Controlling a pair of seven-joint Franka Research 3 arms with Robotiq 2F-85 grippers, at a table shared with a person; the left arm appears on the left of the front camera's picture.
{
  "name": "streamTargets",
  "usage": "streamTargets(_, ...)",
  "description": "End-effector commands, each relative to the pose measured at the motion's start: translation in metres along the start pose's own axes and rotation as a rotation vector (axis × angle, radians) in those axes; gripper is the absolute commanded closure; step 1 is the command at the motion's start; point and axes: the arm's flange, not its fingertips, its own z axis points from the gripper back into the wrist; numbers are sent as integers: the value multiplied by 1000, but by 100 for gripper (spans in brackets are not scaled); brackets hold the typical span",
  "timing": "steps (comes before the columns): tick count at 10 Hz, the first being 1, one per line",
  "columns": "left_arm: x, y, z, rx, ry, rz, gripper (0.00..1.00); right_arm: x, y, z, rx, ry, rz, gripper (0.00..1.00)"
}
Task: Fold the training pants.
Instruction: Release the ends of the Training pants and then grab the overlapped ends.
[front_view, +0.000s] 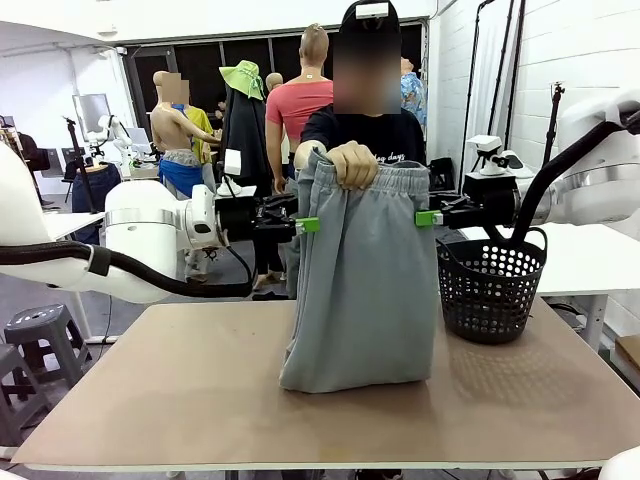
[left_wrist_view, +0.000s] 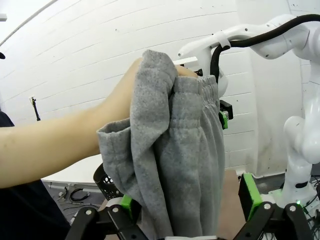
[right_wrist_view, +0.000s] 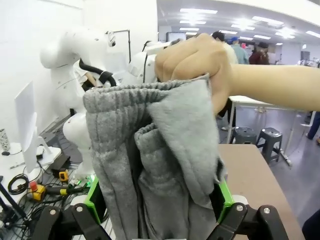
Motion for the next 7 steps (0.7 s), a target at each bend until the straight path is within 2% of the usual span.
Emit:
streamTargets(1,7,2,-5,-22,39,42,0,3,9,-3,38,13,-34,0)
streamTargets(5,4,-3,-13,-12,98,46,0,-6,15,-22,3,31,-16,0)
streamTargets(7,2,-8,-20,-1,84,26,0,-15,15,-31,-29,19,-26,0)
